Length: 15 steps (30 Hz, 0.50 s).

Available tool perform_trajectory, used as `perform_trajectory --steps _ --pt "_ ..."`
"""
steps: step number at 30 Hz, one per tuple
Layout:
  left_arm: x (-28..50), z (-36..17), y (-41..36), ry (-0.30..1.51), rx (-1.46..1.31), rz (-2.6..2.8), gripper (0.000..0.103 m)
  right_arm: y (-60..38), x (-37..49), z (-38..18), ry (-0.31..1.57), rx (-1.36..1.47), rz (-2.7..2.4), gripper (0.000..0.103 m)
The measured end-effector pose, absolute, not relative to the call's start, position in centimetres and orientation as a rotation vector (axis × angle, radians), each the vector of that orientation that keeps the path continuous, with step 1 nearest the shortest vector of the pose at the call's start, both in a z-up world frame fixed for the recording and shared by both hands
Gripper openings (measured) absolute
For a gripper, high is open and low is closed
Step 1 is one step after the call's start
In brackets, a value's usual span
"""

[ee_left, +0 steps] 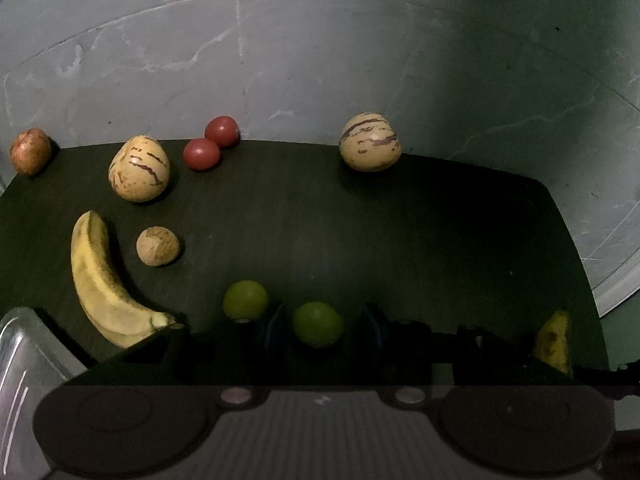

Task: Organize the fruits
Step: 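Close the left tool on the green grape while the right tool grasps the spotted banana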

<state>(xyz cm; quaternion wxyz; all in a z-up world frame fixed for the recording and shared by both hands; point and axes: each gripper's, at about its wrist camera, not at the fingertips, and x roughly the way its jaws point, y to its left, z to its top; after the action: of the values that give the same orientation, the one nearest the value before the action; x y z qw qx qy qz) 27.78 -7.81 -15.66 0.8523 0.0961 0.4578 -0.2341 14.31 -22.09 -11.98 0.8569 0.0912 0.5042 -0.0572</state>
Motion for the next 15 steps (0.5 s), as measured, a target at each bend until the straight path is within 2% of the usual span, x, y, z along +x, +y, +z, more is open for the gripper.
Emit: perform_trajectory --steps 6,15 --pt "27.9 -15.6 -7.9 0.962 0.21 -0.489 0.03 -22.0 14.2 -12.0 1.056 0.209 -0.117 0.034" --pt "26.9 -15.4 -7.7 0.966 0.221 -0.49 0.027 -22.5 13.9 -12.1 1.046 0.223 -0.114 0.032"
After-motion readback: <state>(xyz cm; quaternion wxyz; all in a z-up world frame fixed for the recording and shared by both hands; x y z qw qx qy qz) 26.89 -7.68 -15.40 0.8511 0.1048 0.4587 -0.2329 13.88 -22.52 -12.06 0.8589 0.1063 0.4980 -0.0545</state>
